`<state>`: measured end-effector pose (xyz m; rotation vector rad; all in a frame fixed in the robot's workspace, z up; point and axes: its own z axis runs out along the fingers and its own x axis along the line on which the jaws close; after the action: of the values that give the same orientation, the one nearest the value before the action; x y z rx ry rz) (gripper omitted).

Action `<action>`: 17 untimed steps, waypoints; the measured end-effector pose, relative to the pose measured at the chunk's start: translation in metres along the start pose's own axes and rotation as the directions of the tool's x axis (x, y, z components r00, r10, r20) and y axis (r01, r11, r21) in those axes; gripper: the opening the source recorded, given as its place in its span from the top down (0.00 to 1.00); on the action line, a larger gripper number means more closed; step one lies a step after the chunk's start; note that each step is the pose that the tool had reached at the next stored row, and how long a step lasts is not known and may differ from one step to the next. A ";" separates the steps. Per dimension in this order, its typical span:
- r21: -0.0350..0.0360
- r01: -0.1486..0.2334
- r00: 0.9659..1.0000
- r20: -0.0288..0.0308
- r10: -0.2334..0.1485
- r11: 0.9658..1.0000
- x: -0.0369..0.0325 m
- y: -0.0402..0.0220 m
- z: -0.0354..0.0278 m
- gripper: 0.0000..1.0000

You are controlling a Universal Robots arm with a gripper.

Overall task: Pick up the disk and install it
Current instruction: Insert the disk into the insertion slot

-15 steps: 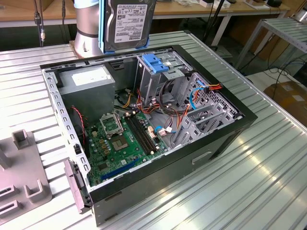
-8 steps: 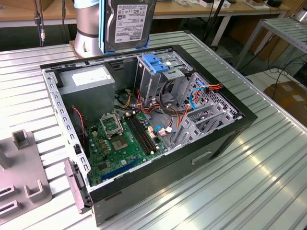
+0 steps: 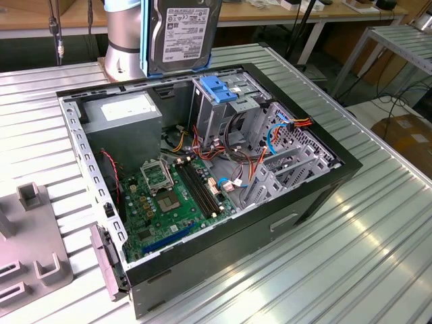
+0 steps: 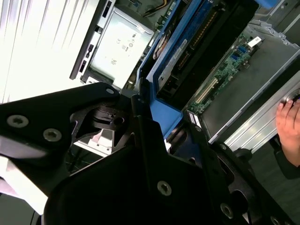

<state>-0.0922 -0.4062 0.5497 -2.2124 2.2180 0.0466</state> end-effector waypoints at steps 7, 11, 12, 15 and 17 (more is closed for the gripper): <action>0.000 0.000 1.000 0.000 0.000 1.000 0.0173 0.0000 -0.0001 0.63; 0.000 0.000 1.000 0.000 0.000 1.000 0.0292 -0.0001 -0.0002 0.63; 0.000 0.000 1.000 -0.001 0.000 1.000 0.0313 -0.0001 -0.0002 0.63; 0.000 0.000 1.000 -0.002 0.000 1.000 0.0386 -0.0001 -0.0002 0.63; 0.000 0.000 1.000 -0.002 0.000 1.000 0.0455 -0.0001 -0.0001 0.63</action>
<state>-0.0922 -0.4517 0.5486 -2.2132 2.2189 0.0447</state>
